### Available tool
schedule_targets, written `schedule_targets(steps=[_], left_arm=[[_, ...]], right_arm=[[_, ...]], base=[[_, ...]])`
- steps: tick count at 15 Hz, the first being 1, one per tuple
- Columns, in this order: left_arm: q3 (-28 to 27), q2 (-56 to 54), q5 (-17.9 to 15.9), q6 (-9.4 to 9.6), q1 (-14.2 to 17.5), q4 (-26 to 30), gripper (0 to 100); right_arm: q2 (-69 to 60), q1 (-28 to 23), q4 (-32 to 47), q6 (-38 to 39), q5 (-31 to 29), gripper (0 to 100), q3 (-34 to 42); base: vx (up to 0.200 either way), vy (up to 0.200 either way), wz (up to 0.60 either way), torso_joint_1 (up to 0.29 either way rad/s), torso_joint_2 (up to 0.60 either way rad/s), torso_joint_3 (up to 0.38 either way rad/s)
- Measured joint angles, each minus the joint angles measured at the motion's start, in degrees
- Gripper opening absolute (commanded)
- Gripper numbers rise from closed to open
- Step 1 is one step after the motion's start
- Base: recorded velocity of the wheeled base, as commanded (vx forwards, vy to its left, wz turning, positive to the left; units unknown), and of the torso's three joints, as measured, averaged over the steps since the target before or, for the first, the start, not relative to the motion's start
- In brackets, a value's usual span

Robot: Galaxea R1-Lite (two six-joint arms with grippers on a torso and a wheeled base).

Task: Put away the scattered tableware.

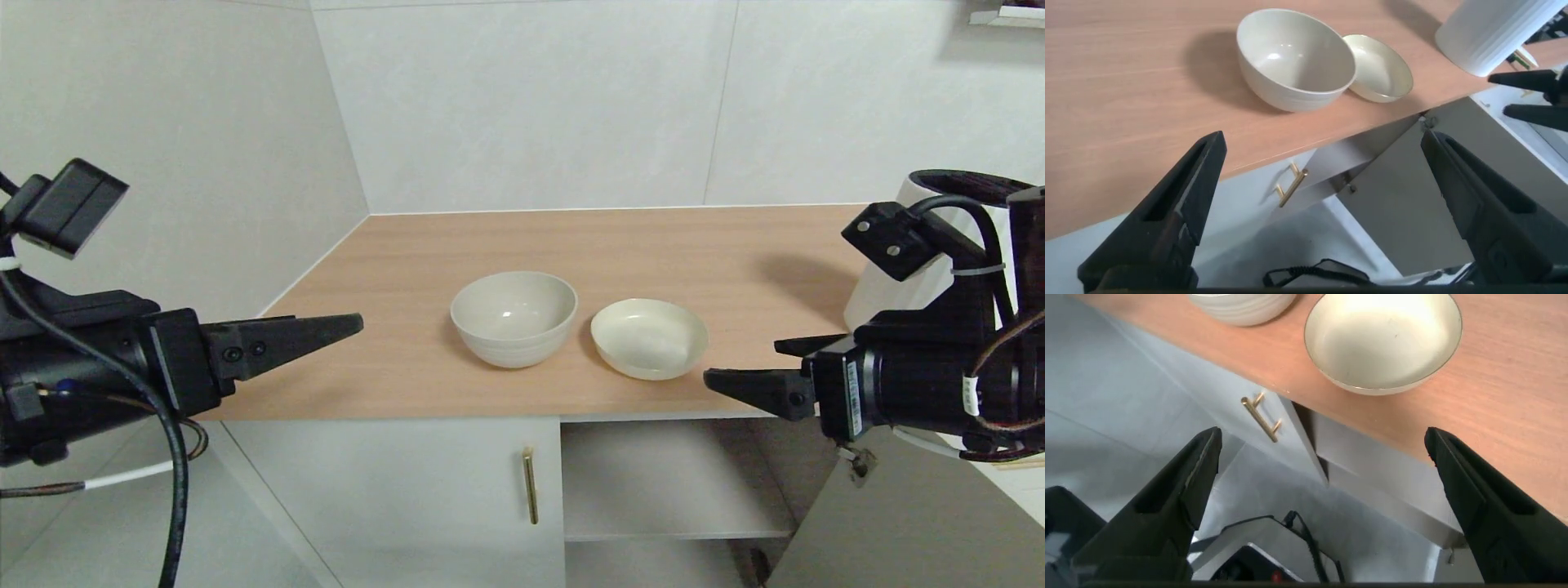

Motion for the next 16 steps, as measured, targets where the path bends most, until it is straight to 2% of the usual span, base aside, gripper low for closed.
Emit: schedule_targets(steps=[2,5,6,8,9,11,13,14,16], left_arm=[[-1.29,0.99,0.00,0.00,-0.35,0.01,100],[-5.57,4.94,0.11,-0.06,-1.66,1.27,100],[-8.05,6.80,0.22,-0.15,-2.04,3.57,100],[-12.96,10.69,0.57,-0.50,-2.62,11.93,100],[-14.75,12.35,1.05,-1.80,-2.79,14.29,100],[-17.14,14.73,2.38,-8.07,-3.00,14.93,100],[-19.02,16.63,3.43,-12.62,-3.54,15.04,100],[-19.98,17.77,4.74,-14.70,-4.16,15.04,100],[-21.42,20.02,8.97,-17.19,-5.53,14.91,100]], right_arm=[[1.18,0.05,-1.32,-3.86,0.01,100,0.10],[4.51,-0.17,-5.69,-3.16,-0.74,100,-2.40],[6.00,-0.50,-4.27,-1.16,-1.65,100,-4.47],[8.90,-1.18,0.94,4.34,-3.21,100,-9.37],[10.30,-1.49,4.05,7.58,-3.95,100,-12.43],[13.45,-2.01,9.08,12.78,-7.12,100,-17.75],[15.81,-2.18,9.44,13.48,-10.54,100,-19.65],[16.84,-2.27,9.35,13.54,-12.11,100,-20.02],[18.13,-2.73,9.22,13.54,-12.96,100,-20.32]], base=[[0.000,0.000,0.00,0.000,0.00,0.000],[0.000,0.000,0.00,0.000,0.00,0.000],[0.000,0.000,0.00,0.000,0.00,0.000],[0.000,0.000,0.00,0.000,0.00,0.000],[0.000,0.000,0.00,0.000,0.00,0.000],[0.000,0.000,0.00,0.000,0.00,0.000],[0.000,0.000,0.00,0.000,0.00,0.000],[0.000,0.000,0.00,0.000,0.00,0.000],[0.000,0.000,0.00,0.000,0.00,0.000]])
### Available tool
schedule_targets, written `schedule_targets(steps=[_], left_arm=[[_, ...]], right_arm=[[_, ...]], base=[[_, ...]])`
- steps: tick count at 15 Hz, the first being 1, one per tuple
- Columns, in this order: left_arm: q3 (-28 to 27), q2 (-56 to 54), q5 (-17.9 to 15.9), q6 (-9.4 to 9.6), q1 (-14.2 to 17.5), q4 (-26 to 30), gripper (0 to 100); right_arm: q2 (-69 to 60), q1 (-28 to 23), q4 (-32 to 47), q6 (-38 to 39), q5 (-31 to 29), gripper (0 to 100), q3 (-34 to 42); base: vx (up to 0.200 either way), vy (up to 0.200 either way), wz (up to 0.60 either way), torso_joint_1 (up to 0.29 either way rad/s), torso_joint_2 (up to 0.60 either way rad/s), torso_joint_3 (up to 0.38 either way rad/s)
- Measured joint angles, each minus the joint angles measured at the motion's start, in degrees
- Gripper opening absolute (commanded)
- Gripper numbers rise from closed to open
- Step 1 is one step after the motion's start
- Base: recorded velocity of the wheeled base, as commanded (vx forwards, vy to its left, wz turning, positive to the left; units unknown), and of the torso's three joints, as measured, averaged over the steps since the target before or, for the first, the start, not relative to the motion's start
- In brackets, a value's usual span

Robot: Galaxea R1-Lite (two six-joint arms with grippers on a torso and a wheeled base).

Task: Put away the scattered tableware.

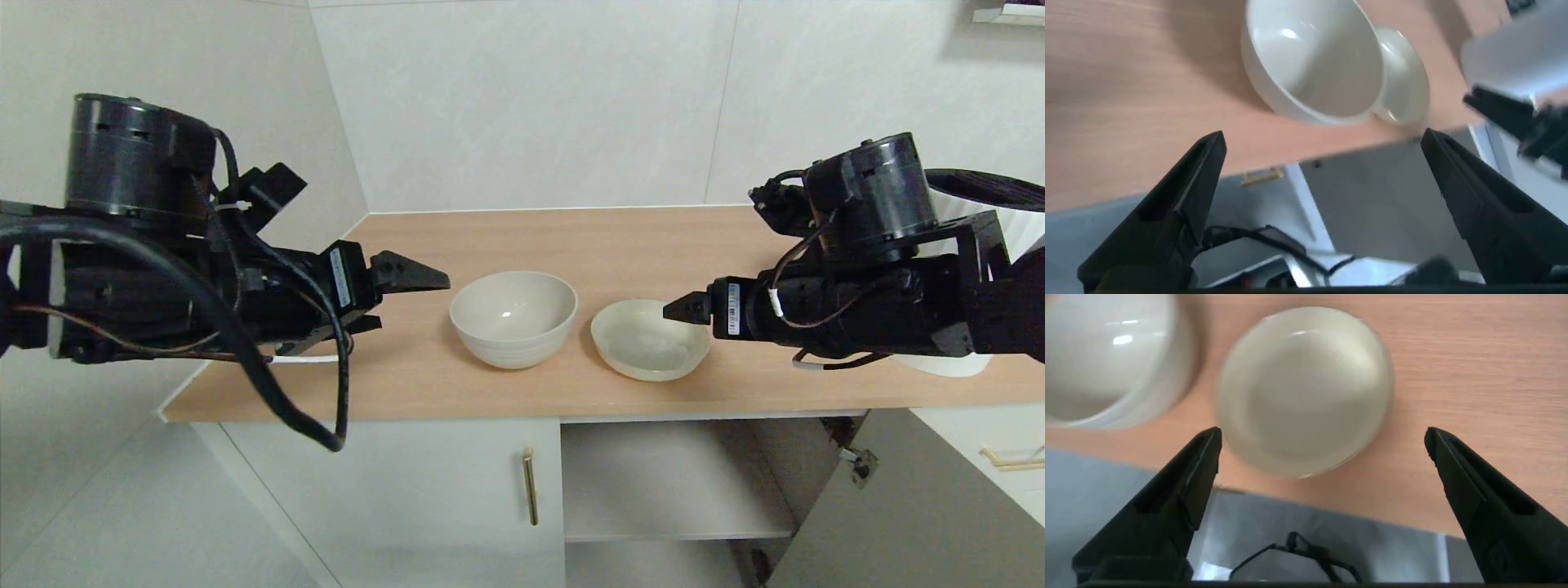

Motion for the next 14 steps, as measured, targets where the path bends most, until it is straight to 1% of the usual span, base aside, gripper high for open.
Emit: schedule_targets(steps=[2,4,5,8,9,10,14], left_arm=[[-1.57,2.97,5.67,-2.35,-1.55,-0.09,100],[-3.74,6.69,9.59,-5.73,-3.04,-0.16,100],[-4.63,8.13,10.57,-6.68,-3.60,-0.20,100],[-6.78,13.03,13.59,-8.68,-4.67,-0.51,100],[-7.47,14.58,14.45,-10.00,-4.85,-1.19,100],[-7.91,15.71,14.56,-10.62,-4.97,-1.91,100],[-8.13,17.19,14.69,-10.65,-5.08,-2.05,100]], right_arm=[[0.72,-0.41,-0.02,0.16,-0.02,100,-0.27],[1.11,-0.77,-0.02,0.28,-0.13,100,-0.33],[1.22,-0.78,-0.02,0.28,-0.13,100,-0.33],[1.35,-0.85,-0.05,0.28,-0.13,100,-0.27],[1.33,-0.85,-0.05,0.28,-0.13,100,-0.22],[1.30,-0.88,-0.05,0.28,-0.16,100,-0.17],[1.30,-0.85,-0.02,0.28,-0.13,100,-0.05]], base=[[0.000,0.000,0.00,0.000,0.00,0.000],[0.000,0.000,0.00,0.000,0.00,0.000],[0.000,0.000,0.00,0.000,0.00,0.000],[0.000,0.000,0.00,0.000,0.00,0.000],[0.000,0.000,0.00,0.000,0.00,0.000],[0.000,0.000,0.00,0.000,0.00,0.000],[0.000,0.000,0.00,0.000,0.00,0.000]])
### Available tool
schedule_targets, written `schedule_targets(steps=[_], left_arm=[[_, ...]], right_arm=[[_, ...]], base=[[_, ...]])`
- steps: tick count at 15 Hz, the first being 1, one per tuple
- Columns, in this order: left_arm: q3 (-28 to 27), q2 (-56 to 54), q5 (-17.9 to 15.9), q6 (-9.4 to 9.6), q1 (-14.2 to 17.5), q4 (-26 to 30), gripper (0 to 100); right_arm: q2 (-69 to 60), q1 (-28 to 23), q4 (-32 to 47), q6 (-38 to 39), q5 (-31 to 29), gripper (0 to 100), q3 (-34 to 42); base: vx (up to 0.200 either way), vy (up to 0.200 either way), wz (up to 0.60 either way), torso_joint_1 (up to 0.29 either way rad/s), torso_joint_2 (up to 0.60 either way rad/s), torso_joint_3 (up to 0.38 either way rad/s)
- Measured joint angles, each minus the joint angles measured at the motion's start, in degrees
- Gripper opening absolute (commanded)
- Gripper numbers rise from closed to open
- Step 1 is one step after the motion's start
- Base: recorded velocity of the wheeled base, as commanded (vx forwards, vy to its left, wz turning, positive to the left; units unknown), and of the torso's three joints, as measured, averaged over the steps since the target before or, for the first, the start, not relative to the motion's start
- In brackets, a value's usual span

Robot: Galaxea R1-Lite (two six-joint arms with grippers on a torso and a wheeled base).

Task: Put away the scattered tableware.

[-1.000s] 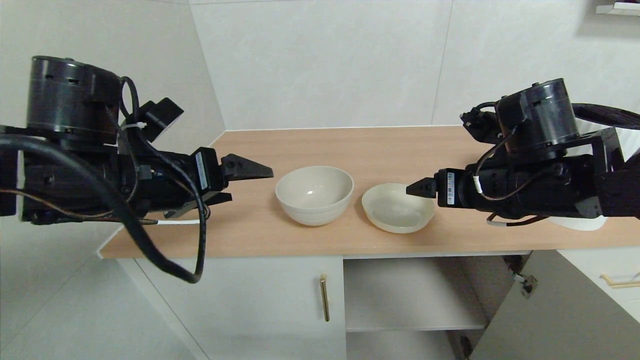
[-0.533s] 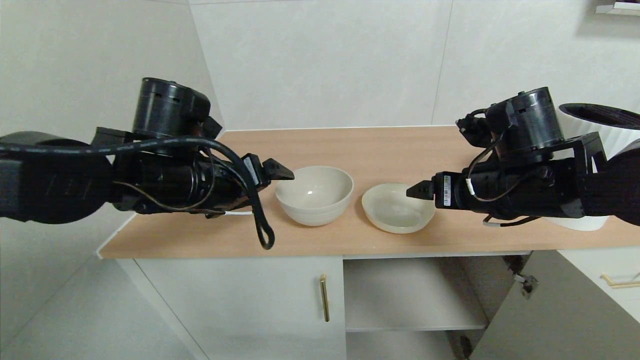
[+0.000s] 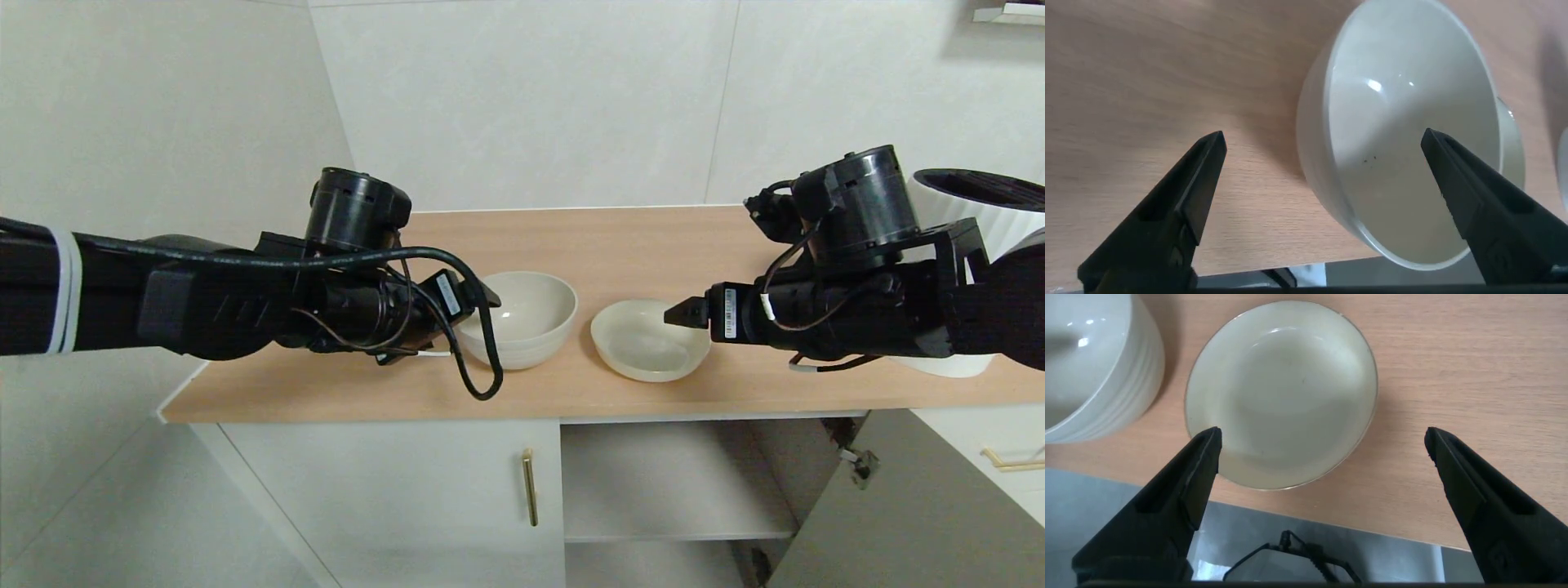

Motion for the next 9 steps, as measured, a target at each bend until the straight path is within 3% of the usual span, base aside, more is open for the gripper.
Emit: schedule_targets(steps=[1,9], left_arm=[[0.02,0.06,0.02,0.09,0.00,0.00,0],[0.16,-0.38,0.09,0.02,0.00,0.05,0]], right_arm=[[0.02,0.00,0.00,0.00,0.00,100,0.00],[-0.09,0.00,-0.02,0.00,0.00,100,0.13]], base=[[0.000,0.000,0.00,0.000,0.00,0.000],[0.000,0.000,0.00,0.000,0.00,0.000]])
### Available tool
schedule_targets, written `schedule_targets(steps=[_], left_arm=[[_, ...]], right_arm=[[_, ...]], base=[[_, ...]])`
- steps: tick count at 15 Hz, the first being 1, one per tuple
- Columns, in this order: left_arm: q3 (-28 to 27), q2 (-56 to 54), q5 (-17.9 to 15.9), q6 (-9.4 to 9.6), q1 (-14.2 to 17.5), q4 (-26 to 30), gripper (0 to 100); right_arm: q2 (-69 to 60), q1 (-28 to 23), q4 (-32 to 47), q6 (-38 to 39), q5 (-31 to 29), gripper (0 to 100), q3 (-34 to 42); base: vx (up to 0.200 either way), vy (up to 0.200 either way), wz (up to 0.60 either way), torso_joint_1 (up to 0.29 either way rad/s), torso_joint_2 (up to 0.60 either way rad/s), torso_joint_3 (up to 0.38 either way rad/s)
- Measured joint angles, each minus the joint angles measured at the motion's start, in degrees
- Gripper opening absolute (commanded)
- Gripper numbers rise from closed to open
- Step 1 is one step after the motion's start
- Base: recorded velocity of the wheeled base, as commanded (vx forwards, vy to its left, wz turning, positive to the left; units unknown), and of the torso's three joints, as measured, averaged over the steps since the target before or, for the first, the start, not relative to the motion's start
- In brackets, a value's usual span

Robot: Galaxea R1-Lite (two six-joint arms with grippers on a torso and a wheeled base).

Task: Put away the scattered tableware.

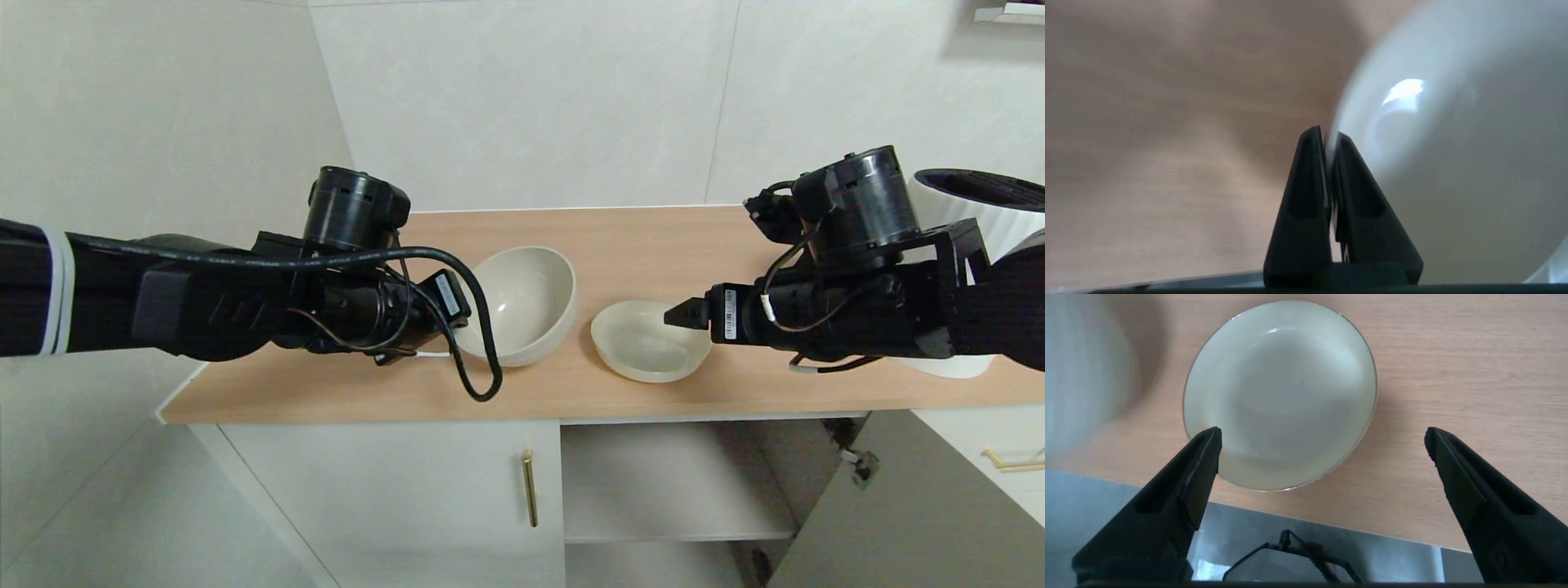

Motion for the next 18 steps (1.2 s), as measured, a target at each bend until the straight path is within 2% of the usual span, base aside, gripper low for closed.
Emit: schedule_targets(steps=[5,10,18], left_arm=[[-0.02,-0.33,-0.02,0.04,0.00,-0.02,0],[0.15,-0.59,-0.02,0.04,0.00,-0.02,0],[0.15,-0.69,-0.02,0.06,0.00,-0.02,0]], right_arm=[[0.24,-0.02,0.07,-0.09,-1.27,100,-0.04],[3.78,-0.02,-0.80,-0.37,-9.78,100,-0.61],[8.87,0.09,-3.86,-0.37,-11.17,100,-0.72]], base=[[0.000,0.000,0.00,0.000,0.00,0.000],[0.000,0.000,0.00,0.000,0.00,0.000],[0.000,0.000,0.00,0.000,0.00,0.000]])
